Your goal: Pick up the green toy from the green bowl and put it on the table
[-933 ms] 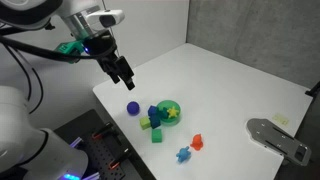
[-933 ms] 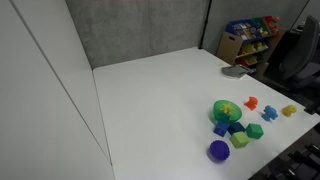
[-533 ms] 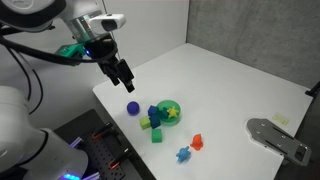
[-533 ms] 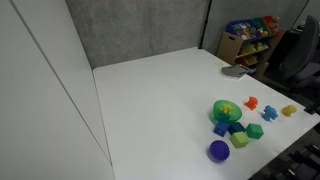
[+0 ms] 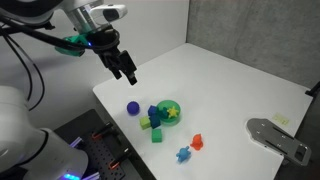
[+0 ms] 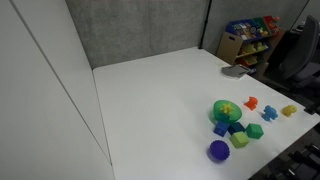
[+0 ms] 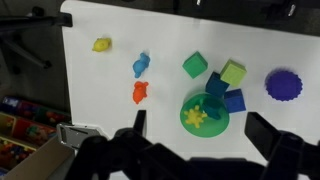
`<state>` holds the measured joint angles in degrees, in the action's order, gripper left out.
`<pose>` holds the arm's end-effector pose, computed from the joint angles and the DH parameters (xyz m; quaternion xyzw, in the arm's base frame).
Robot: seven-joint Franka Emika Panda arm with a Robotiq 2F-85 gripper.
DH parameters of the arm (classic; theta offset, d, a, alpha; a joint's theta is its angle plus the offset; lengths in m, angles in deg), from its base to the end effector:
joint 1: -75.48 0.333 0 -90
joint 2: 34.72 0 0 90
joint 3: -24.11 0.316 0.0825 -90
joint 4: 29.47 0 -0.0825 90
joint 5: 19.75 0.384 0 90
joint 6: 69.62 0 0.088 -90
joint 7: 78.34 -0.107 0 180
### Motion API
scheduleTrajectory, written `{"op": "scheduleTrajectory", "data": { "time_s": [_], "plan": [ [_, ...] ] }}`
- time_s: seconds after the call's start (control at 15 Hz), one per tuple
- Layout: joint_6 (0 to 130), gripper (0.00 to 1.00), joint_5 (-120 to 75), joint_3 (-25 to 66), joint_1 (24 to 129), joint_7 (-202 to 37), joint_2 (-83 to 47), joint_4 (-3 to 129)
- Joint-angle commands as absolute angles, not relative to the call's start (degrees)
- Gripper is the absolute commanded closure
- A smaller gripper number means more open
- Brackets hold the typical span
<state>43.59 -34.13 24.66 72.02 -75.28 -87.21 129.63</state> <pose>0.2902 -0.0307 0.4660 0.9901 0.0423 0.0503 0.1243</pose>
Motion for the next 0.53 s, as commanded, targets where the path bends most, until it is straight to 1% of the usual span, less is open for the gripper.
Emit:
{"op": "scheduleTrajectory", "data": {
  "time_s": [0.0, 0.47],
  "plan": [
    [43.40, 0.00, -32.94, 24.71, 73.00, -76.44, -81.52, 125.20],
    [48.15, 0.00, -27.87, 22.27, 75.14, -74.21, -68.09, 119.87]
  ]
}}
